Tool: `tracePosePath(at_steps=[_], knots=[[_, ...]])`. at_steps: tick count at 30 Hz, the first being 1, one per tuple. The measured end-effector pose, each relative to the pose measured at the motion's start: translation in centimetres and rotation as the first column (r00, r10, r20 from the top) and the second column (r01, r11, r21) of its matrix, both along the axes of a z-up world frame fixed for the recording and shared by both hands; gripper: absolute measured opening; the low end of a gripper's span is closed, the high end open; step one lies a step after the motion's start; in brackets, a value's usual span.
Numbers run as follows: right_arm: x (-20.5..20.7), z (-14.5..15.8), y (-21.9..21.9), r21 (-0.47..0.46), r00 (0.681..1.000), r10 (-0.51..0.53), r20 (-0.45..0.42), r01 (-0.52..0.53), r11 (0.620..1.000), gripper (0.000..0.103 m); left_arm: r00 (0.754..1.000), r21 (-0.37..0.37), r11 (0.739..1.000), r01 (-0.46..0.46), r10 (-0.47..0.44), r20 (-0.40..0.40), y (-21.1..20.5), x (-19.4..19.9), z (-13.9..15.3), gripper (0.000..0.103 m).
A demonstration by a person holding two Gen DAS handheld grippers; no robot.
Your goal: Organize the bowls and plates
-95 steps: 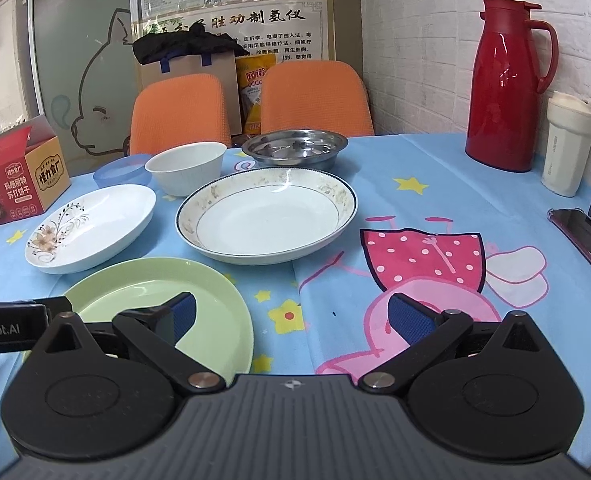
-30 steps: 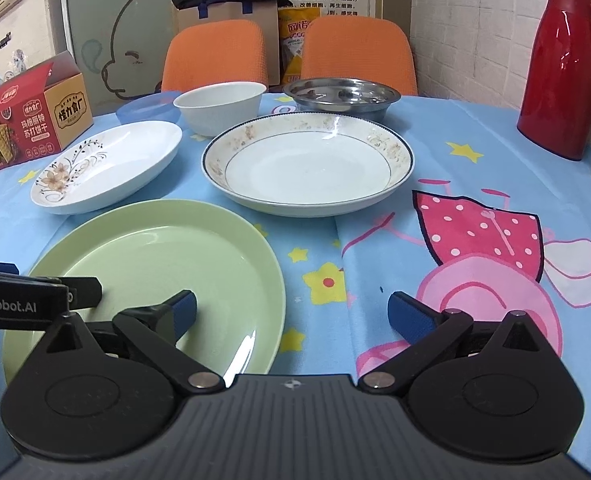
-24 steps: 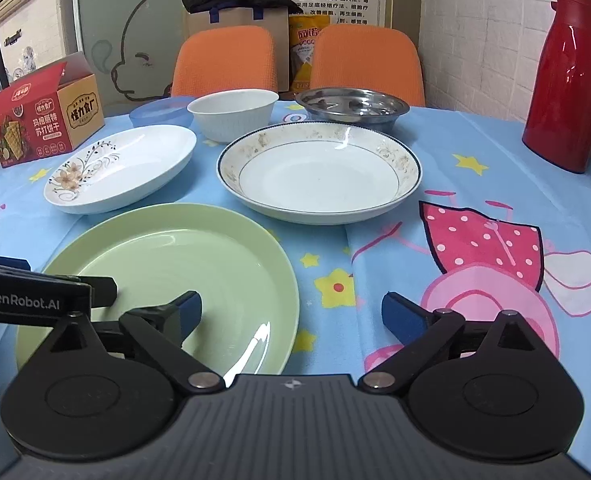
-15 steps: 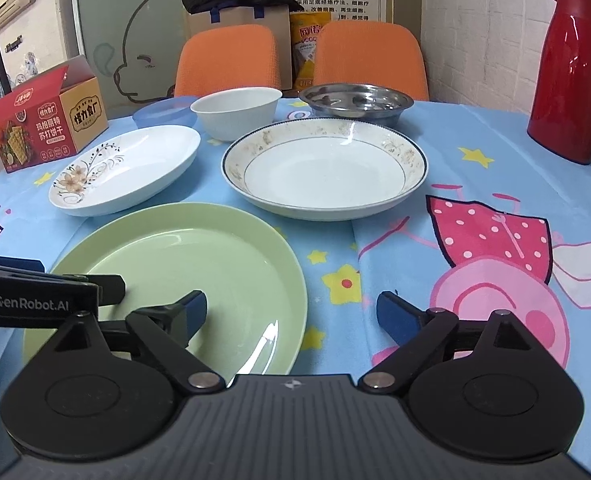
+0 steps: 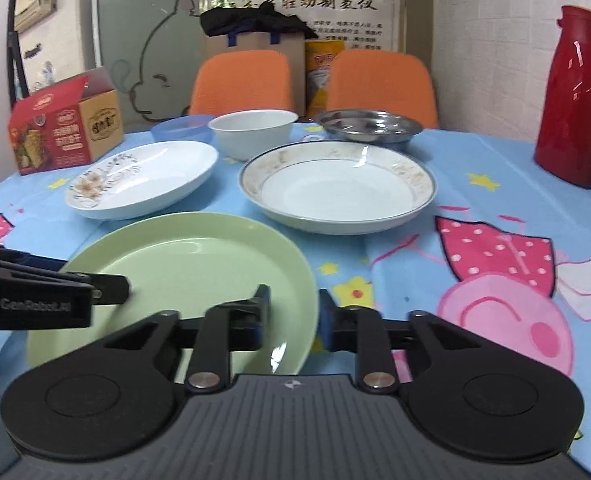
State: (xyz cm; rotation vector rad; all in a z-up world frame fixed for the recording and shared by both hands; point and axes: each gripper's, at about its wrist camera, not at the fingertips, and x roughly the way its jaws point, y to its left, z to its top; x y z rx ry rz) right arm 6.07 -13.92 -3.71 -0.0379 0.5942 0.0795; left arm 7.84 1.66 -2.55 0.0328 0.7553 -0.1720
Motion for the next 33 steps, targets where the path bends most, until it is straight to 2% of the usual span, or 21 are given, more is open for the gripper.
tracePosePath(at_steps=[9, 24, 29, 33], knots=[[0.5, 0.6, -0.2, 0.029, 0.999, -0.006, -0.049, 0.007, 1.000, 0.033, 1.000, -0.020, 1.000, -0.007, 0.007, -0.015, 0.4, 0.3, 0.1, 0.043], [0.6, 1.6, 2.5, 0.020, 1.000, 0.026, -0.018, -0.025, 0.999, 0.033, 0.998, -0.044, 0.997, -0.066, 0.067, 0.015, 3.7, -0.2, 1.3, 0.043], [1.3, 1.5, 4.6, 0.005, 0.999, 0.050, -0.018, -0.050, 0.999, 0.037, 0.996, -0.044, 0.995, -0.085, 0.086, 0.026, 5.5, -0.5, 1.0, 0.042], [1.8, 1.2, 5.1, 0.026, 0.997, 0.067, -0.035, -0.066, 0.997, 0.037, 0.996, -0.059, 0.994, -0.087, 0.088, 0.016, 6.2, -0.4, 0.4, 0.042]])
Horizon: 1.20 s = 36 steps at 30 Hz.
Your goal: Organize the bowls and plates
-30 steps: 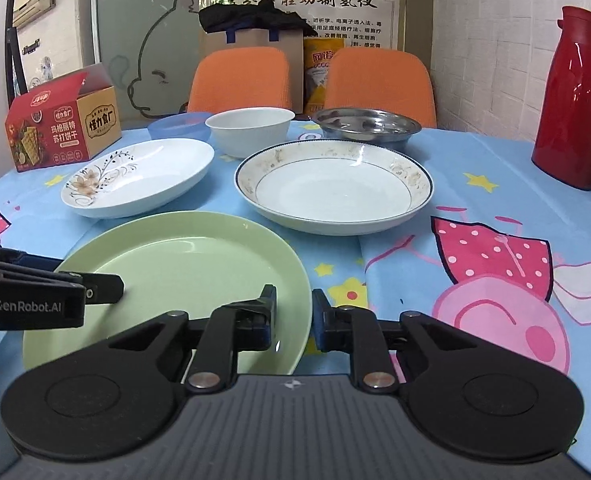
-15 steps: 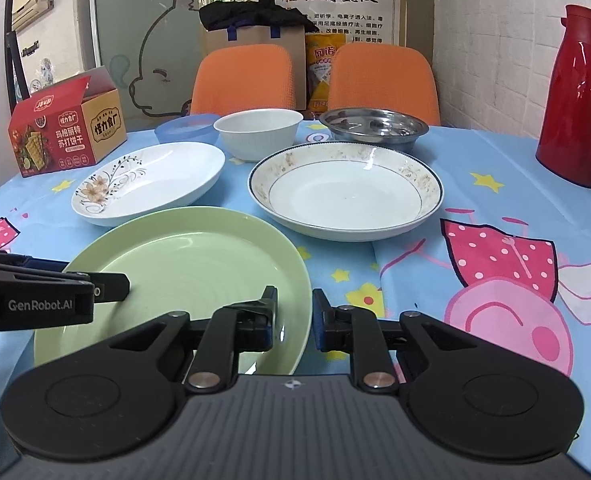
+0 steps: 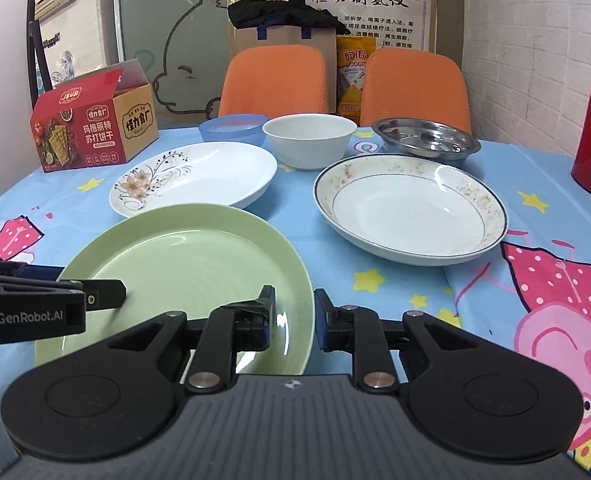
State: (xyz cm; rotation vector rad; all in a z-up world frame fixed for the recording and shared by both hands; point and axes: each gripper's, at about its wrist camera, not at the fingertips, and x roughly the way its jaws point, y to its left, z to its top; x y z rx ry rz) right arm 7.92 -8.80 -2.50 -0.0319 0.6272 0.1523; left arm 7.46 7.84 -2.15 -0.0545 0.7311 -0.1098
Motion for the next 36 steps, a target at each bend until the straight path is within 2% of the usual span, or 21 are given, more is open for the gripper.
tracePosePath(at_steps=[6, 7, 8, 9, 12, 13, 15, 16, 18, 21, 22, 23, 24, 25, 26, 32, 36], knots=[[0.1, -1.0, -0.3, 0.025, 1.000, 0.015, -0.025, -0.014, 1.000, 0.038, 1.000, -0.016, 1.000, 0.012, -0.012, -0.021, 0.4, 0.3, -0.6, 0.043], [0.0, -1.0, -0.4, 0.030, 1.000, 0.016, -0.025, -0.015, 0.999, 0.041, 1.000, -0.014, 1.000, 0.017, -0.018, -0.022, 0.4, 0.2, -0.6, 0.043], [0.0, -1.0, -0.5, 0.036, 0.999, 0.016, -0.028, -0.015, 0.999, 0.044, 1.000, -0.008, 1.000, 0.016, -0.016, -0.023, 0.4, 0.1, -0.6, 0.049], [-0.2, -1.0, -0.5, 0.044, 0.999, 0.019, -0.030, -0.018, 0.999, 0.047, 1.000, -0.002, 1.000, 0.016, -0.016, -0.021, 0.4, 0.0, -0.6, 0.060], [-1.3, -1.1, -0.3, 0.044, 0.998, 0.056, -0.023, -0.055, 0.998, 0.080, 0.999, 0.023, 0.999, 0.038, -0.038, -0.004, 0.2, -0.6, -0.9, 0.061], [-1.6, -1.2, -0.1, 0.038, 0.997, 0.074, -0.025, -0.073, 0.997, 0.103, 0.999, 0.018, 0.999, 0.047, -0.047, -0.003, 0.1, -0.7, -0.9, 0.061], [-1.6, -1.7, 0.7, 0.021, 0.993, 0.111, -0.049, -0.111, 0.994, 0.103, 0.999, 0.020, 0.998, 0.054, -0.054, 0.000, -0.2, -0.8, -0.9, 0.060], [-1.9, -1.9, 1.2, -0.012, 0.993, 0.117, -0.024, -0.117, 0.993, 0.103, 0.999, 0.020, 0.999, 0.048, -0.049, 0.004, -0.2, -0.8, -1.0, 0.060], [-1.8, -2.0, 1.2, 0.010, 0.992, 0.123, -0.022, -0.123, 0.992, 0.103, 0.999, 0.025, 0.999, 0.033, -0.033, 0.007, -0.1, -0.9, -0.9, 0.051], [-2.2, -1.6, 1.1, 0.019, 0.990, 0.138, 0.000, -0.138, 0.990, 0.103, 1.000, 0.021, 0.999, 0.025, -0.025, 0.003, 0.2, -0.9, -0.7, 0.044], [-2.2, -1.4, 1.1, 0.011, 0.995, 0.100, 0.002, -0.100, 0.995, 0.097, 1.000, 0.021, 1.000, 0.023, -0.023, 0.002, 0.3, -0.9, -0.7, 0.042], [-2.2, -1.3, 0.9, 0.006, 0.997, 0.083, 0.003, -0.083, 0.997, 0.084, 1.000, 0.015, 1.000, 0.019, -0.019, -0.001, 0.4, -0.8, -0.6, 0.036], [-2.2, -1.3, 0.6, 0.012, 0.997, 0.077, 0.002, -0.077, 0.997, 0.079, 1.000, 0.013, 1.000, 0.014, -0.014, -0.005, 0.5, -0.8, -0.5, 0.032], [-2.1, -1.2, 0.3, 0.024, 0.998, 0.066, -0.003, -0.066, 0.997, 0.070, 1.000, 0.015, 1.000, 0.010, -0.010, -0.009, 0.5, -0.7, -0.5, 0.032], [-2.0, -1.1, 0.2, 0.038, 0.998, 0.054, -0.011, -0.054, 0.998, 0.068, 1.000, 0.019, 1.000, 0.002, -0.002, -0.010, 0.7, -0.7, -0.4, 0.032], [-2.2, -1.0, 2.2, 0.068, 0.996, 0.084, -0.010, -0.084, 0.994, 0.068, 0.998, 0.044, 0.997, -0.070, 0.070, -0.001, 3.5, -0.9, 0.1, 0.032], [-1.8, -0.8, 4.6, 0.065, 0.990, 0.139, 0.002, -0.139, 0.988, 0.068, 0.992, 0.056, 0.991, -0.124, 0.124, 0.000, 5.9, -1.0, 0.2, 0.032]])
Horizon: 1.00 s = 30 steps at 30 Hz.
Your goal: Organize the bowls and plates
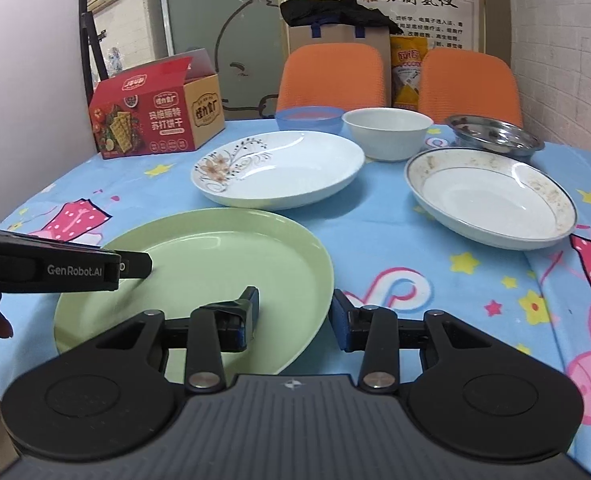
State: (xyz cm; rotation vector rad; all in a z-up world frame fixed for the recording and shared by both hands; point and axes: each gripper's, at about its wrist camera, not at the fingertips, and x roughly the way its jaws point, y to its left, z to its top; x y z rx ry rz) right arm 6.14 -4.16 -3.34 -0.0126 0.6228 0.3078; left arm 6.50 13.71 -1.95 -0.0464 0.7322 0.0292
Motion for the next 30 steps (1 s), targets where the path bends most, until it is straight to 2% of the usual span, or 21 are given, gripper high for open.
tracePosePath(at_steps=[4, 9, 10, 11, 12, 13, 15, 17, 18, 19, 20, 24, 27, 30], knots=[[0.3, -0.2, 1.9, 0.002, 0.999, 0.039, -0.007, -0.039, 0.999, 0.068, 1.000, 0.005, 1.000, -0.026, 0.026, 0.005, 1.5, 0.0, -0.1, 0.032], [0.2, -0.4, 2.6, -0.012, 0.998, 0.060, -0.009, -0.060, 0.998, 0.068, 1.000, -0.018, 1.000, -0.015, 0.015, 0.010, 1.8, -0.4, -0.7, 0.032], [0.1, -0.6, 2.4, -0.010, 0.998, 0.064, -0.006, -0.064, 0.998, 0.072, 1.000, -0.023, 1.000, -0.013, 0.014, 0.014, 1.8, -0.4, -0.8, 0.033], [0.0, -0.6, 2.3, -0.011, 0.998, 0.070, -0.001, -0.070, 0.998, 0.077, 1.000, -0.027, 1.000, -0.013, 0.013, 0.013, 1.8, -0.3, -0.7, 0.037], [0.0, -0.6, 2.2, -0.011, 0.997, 0.078, -0.002, -0.078, 0.997, 0.077, 1.000, -0.036, 0.999, -0.016, 0.016, 0.006, 2.1, -0.2, -0.7, 0.053], [0.0, -0.6, 2.0, -0.009, 0.996, 0.088, -0.007, -0.088, 0.996, 0.077, 1.000, -0.052, 0.998, -0.025, 0.025, 0.007, 2.4, -0.1, -0.5, 0.061], [0.1, -0.2, 1.3, 0.014, 0.997, 0.081, -0.017, -0.081, 0.997, 0.082, 0.998, -0.073, 0.996, -0.048, 0.051, 0.042, 3.0, -0.3, 0.3, 0.065], [0.1, 0.4, 0.2, 0.035, 0.999, 0.042, 0.003, -0.042, 0.998, 0.098, 0.993, -0.088, 0.994, -0.063, 0.072, 0.098, 3.4, -0.6, 1.4, 0.071], [0.1, 0.7, -0.3, 0.040, 1.000, 0.022, 0.013, -0.023, 0.999, 0.103, 0.989, -0.109, 0.991, -0.071, 0.085, 0.125, 3.6, -0.7, 2.0, 0.080], [0.1, 1.0, -0.8, 0.047, 1.000, 0.004, 0.021, -0.005, 0.999, 0.103, 0.986, -0.133, 0.989, -0.071, 0.090, 0.144, 3.8, -0.7, 2.5, 0.089], [0.1, 1.1, -1.3, 0.057, 1.000, -0.009, 0.026, 0.007, 0.998, 0.103, 0.981, -0.167, 0.984, -0.061, 0.090, 0.173, 4.0, -0.7, 3.0, 0.094], [0.4, 1.6, -2.8, 0.096, 0.999, -0.041, 0.027, 0.038, 0.995, 0.103, 0.977, -0.240, 0.969, -0.059, 0.106, 0.186, 4.1, 0.8, 4.5, 0.094], [0.4, 1.9, -3.6, 0.129, 0.998, -0.056, 0.031, 0.052, 0.990, 0.103, 0.981, -0.243, 0.967, -0.081, 0.120, 0.150, 3.7, 2.6, 5.0, 0.094], [0.4, 2.2, -4.0, 0.145, 0.997, -0.064, 0.039, 0.058, 0.988, 0.103, 0.975, -0.234, 0.970, -0.065, 0.112, 0.193, 3.2, 3.5, 5.5, 0.094]])
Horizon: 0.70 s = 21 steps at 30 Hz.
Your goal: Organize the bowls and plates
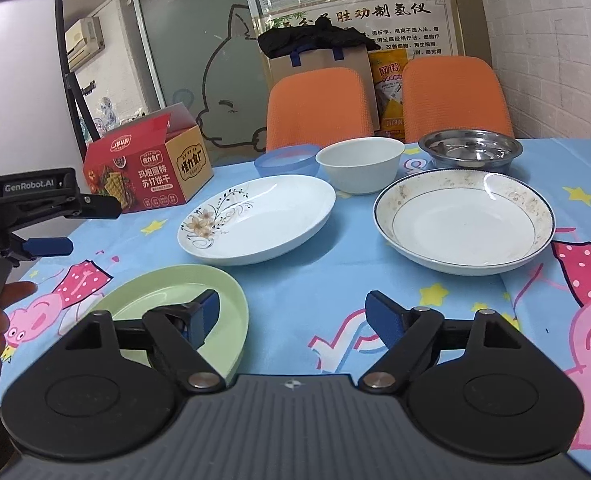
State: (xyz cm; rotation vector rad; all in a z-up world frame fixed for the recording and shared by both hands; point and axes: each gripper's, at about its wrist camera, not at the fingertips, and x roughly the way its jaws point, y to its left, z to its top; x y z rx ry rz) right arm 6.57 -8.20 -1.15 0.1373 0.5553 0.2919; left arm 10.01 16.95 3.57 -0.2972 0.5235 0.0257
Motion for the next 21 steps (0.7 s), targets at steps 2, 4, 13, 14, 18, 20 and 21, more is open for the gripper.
tracePosePath(at_steps=[2, 4, 13, 14, 18, 20, 21], knots=[[0.1, 0.2, -0.2, 0.003, 1.000, -0.002, 0.009, 0.002, 1.000, 0.103, 0.999, 0.007, 1.000, -0.024, 0.024, 0.040, -0.3, 0.3, 0.6, 0.094], [0.4, 0.6, -0.5, 0.002, 1.000, -0.007, 0.021, 0.007, 1.000, 0.103, 0.996, 0.005, 0.999, -0.043, 0.043, 0.077, -0.3, 0.6, 1.2, 0.094], [1.2, 1.2, -1.7, 0.049, 0.999, -0.025, 0.031, 0.024, 0.999, 0.103, 0.993, 0.132, 0.987, -0.088, 0.076, 0.095, -1.7, 2.2, 3.0, 0.094], [1.3, 1.2, -1.9, 0.049, 0.999, -0.028, 0.031, 0.026, 0.998, 0.103, 0.993, 0.158, 0.984, -0.087, 0.072, 0.099, -2.0, 2.4, 3.0, 0.094], [2.2, 1.5, -2.4, 0.058, 0.998, -0.046, 0.034, 0.044, 0.997, 0.103, 0.998, 0.250, 0.968, -0.027, 0.010, 0.066, -3.0, 3.9, 3.1, 0.094], [3.2, 1.6, -2.4, 0.070, 0.999, -0.042, 0.028, 0.040, 0.997, 0.103, 1.000, 0.257, 0.966, 0.002, -0.009, 0.026, -2.9, 5.4, 2.9, 0.094], [3.8, 1.7, -2.3, 0.073, 0.999, -0.033, 0.022, 0.031, 0.997, 0.103, 1.000, 0.261, 0.965, 0.019, -0.021, 0.004, -2.7, 6.2, 2.8, 0.094]])
